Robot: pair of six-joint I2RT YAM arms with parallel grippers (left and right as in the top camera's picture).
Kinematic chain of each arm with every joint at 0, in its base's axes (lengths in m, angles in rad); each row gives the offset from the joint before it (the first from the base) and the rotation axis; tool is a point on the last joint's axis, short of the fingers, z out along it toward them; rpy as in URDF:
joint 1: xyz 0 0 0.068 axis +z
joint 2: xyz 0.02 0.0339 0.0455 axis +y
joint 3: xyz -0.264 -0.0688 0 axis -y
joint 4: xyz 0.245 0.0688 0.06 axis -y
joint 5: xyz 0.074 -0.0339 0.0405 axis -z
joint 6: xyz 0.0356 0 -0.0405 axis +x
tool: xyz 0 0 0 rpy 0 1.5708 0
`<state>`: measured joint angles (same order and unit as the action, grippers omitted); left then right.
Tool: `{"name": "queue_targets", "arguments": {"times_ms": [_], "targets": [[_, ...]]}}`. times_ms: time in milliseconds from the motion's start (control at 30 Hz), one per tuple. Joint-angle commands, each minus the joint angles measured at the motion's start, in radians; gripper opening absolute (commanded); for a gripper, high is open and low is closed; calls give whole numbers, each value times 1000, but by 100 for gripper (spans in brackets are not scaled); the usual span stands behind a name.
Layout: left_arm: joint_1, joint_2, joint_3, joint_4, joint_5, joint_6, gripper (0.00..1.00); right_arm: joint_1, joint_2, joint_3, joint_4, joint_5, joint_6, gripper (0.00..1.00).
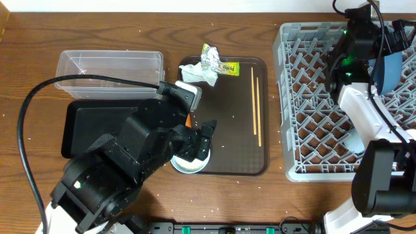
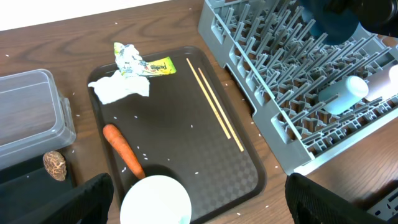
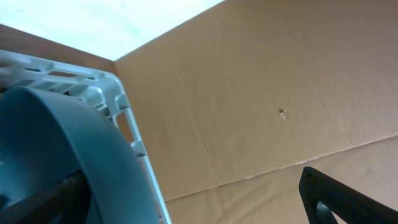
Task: Sort waste into correct bins and load items into the dishwasher rack
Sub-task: 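Set the blue plate upright in the dish rack with the right gripper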
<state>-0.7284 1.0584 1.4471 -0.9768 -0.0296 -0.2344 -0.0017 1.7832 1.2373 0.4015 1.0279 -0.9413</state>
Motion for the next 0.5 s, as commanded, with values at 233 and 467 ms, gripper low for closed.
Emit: {"name": "queue_targets", "arguments": {"times_ms": [233,467], "targets": [[3,-9,5,-3,-8,10,89,135,-21,12,-83,-123,96,99],[3,-9,5,-2,-8,10,89,200,-26,12,-136,-76,105,99]]}}
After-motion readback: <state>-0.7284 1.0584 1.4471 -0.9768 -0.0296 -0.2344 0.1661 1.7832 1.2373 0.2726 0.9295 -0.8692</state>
